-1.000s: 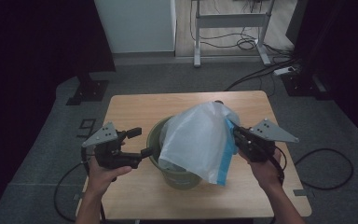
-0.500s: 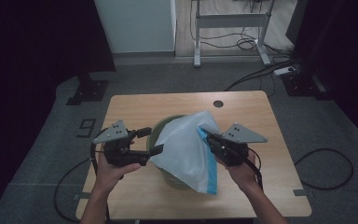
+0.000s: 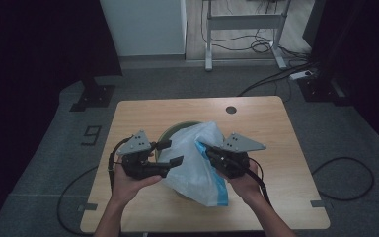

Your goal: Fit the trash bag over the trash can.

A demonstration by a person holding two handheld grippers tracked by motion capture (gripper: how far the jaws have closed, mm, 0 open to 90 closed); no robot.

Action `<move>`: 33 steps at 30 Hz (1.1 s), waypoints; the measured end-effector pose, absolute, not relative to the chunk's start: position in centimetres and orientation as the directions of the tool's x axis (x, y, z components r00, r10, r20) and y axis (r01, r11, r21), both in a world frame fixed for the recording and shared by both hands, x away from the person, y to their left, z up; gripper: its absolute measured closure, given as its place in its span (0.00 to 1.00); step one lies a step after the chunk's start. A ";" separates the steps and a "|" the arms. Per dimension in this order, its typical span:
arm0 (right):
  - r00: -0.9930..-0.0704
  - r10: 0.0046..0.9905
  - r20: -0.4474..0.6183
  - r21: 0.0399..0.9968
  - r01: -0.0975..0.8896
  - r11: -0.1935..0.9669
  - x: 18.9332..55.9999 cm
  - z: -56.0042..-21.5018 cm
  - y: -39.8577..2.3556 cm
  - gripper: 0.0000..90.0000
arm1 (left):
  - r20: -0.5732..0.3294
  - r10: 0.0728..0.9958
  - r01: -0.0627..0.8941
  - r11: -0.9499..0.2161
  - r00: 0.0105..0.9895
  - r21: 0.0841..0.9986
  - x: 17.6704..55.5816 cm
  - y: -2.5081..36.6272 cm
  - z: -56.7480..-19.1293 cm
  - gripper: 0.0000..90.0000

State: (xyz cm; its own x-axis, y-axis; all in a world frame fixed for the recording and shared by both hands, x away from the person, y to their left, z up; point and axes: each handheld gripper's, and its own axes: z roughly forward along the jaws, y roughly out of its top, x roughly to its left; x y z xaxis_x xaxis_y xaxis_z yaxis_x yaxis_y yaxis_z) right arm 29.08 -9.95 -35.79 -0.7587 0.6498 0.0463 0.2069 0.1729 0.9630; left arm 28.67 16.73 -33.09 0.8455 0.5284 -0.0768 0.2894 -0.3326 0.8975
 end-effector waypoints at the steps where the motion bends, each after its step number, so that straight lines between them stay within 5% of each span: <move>1: -0.761 0.647 0.047 0.962 0.209 0.176 29.0 -35.8 -9.9 0.99 | -0.079 0.527 0.296 -0.341 0.846 0.892 28.7 16.5 -33.2 0.38; 9: -0.775 0.630 0.052 0.958 0.218 0.189 28.9 -35.8 -10.2 0.97 | -0.083 0.562 0.354 -0.393 0.823 0.849 29.3 15.9 -34.6 0.48; 14: -0.769 0.638 0.038 0.958 0.210 0.196 28.6 -35.7 -10.4 0.73 | -0.080 0.582 0.382 -0.417 0.809 0.825 29.6 15.6 -35.1 0.50; 15: -0.768 0.639 0.041 0.957 0.215 0.197 28.3 -35.6 -10.8 0.62 | -0.087 0.586 0.393 -0.418 0.806 0.819 29.8 15.6 -35.4 0.50; 20: -0.764 0.644 0.035 0.947 0.231 0.222 27.8 -35.0 -12.3 0.52 | -0.092 0.598 0.413 -0.424 0.796 0.806 30.0 15.5 -35.9 0.51; 33: -0.756 0.651 0.068 0.953 0.243 0.182 25.4 -35.2 -17.2 0.46 | -0.109 0.603 0.429 -0.416 0.790 0.802 30.2 15.2 -36.7 0.51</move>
